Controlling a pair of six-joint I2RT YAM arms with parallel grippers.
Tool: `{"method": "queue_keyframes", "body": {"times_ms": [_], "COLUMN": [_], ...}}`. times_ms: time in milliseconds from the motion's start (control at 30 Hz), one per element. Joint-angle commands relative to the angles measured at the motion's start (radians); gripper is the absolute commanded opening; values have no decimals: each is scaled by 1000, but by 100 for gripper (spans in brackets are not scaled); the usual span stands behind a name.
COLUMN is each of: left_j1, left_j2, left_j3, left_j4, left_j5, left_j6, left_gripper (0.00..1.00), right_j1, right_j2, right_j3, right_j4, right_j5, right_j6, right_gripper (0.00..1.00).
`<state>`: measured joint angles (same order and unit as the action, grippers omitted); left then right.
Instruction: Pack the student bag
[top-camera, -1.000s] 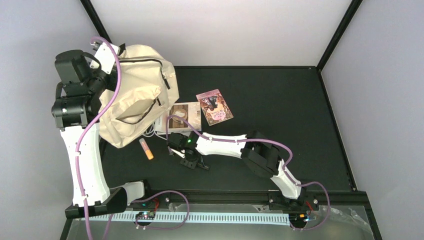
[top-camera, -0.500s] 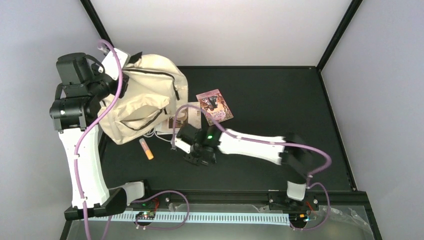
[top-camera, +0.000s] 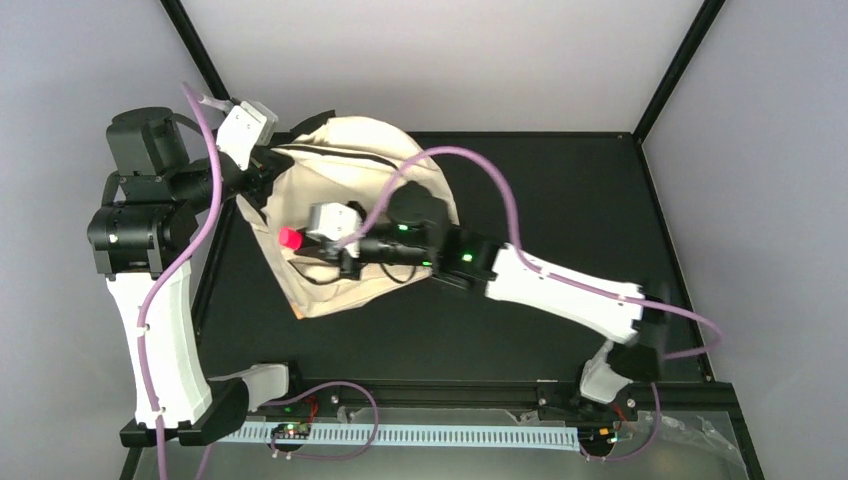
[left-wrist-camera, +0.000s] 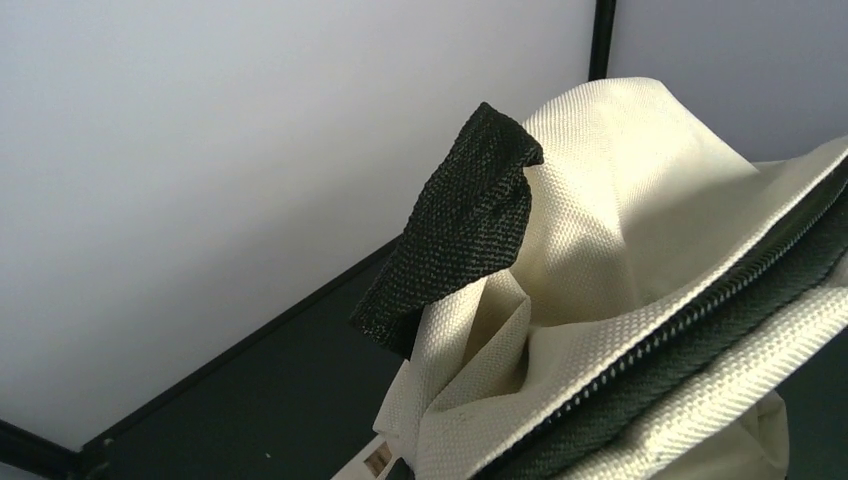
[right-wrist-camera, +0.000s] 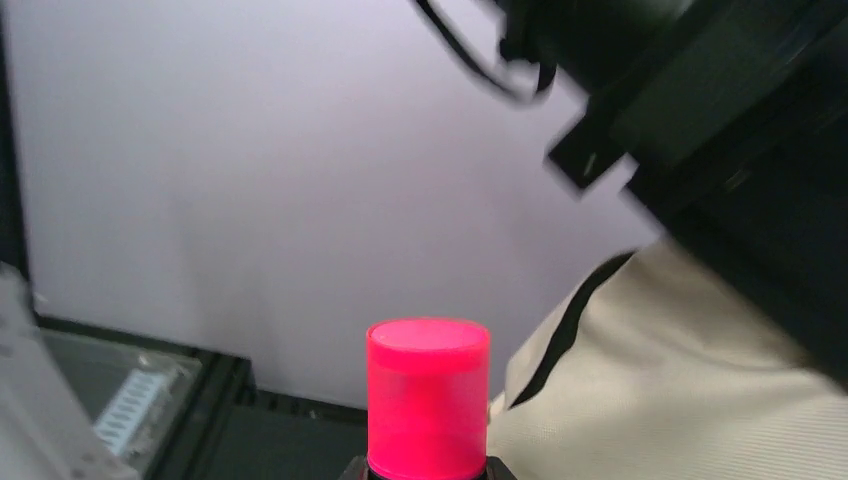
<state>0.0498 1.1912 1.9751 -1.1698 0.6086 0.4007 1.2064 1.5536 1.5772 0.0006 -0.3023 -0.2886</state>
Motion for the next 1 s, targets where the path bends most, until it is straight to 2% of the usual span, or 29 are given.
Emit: {"method": "queue_keyframes", "body": {"times_ms": [0,133,267,300,400,433,500,633,733,767,867,967], "left_j1": [-6,-5,-4,-5,-5,-6,-4,14,61,80,131,142], "left_j2": [-25,-18,-4,1,6,11,13,12,6,4,9,-3], "left_j3": [57,79,94,97,99,96,74,-19,-51,-55,-37,-24], "left_j4": [63,71,83,83,92,96,115,212,300,325,345,296], "left_j5": [55,22,-16,-25,-81,-124,-239,-572,-712,-740,-742,-595], "left_j6": [-51,-77,-101,-106,-115,-114,-99,-40,4,14,19,43], "left_gripper": [2,2,2,2,2,1,2,2,2,2,2,2], "right_j1": [-1,-3,-4,-5,-4,-5,-4,-4,-4,-2,-1,-2], "right_j2": [170,191,197,206,248,257,263,232,239,259,345,337], "right_j3": [151,151,146,158,237,268,319,328,272,265,319,284], "right_j4": [-181,-280,-320,-332,-388,-404,-416,-339,-258,-250,-312,-313], "right_j5": [97,185,292,320,375,371,349,322,291,286,283,290], "right_j6": [-134,-191,-192,-184,-149,-129,-89,48,182,221,318,339], "right_gripper": [2,3,11,18,51,58,64,70,74,78,81,82]}}
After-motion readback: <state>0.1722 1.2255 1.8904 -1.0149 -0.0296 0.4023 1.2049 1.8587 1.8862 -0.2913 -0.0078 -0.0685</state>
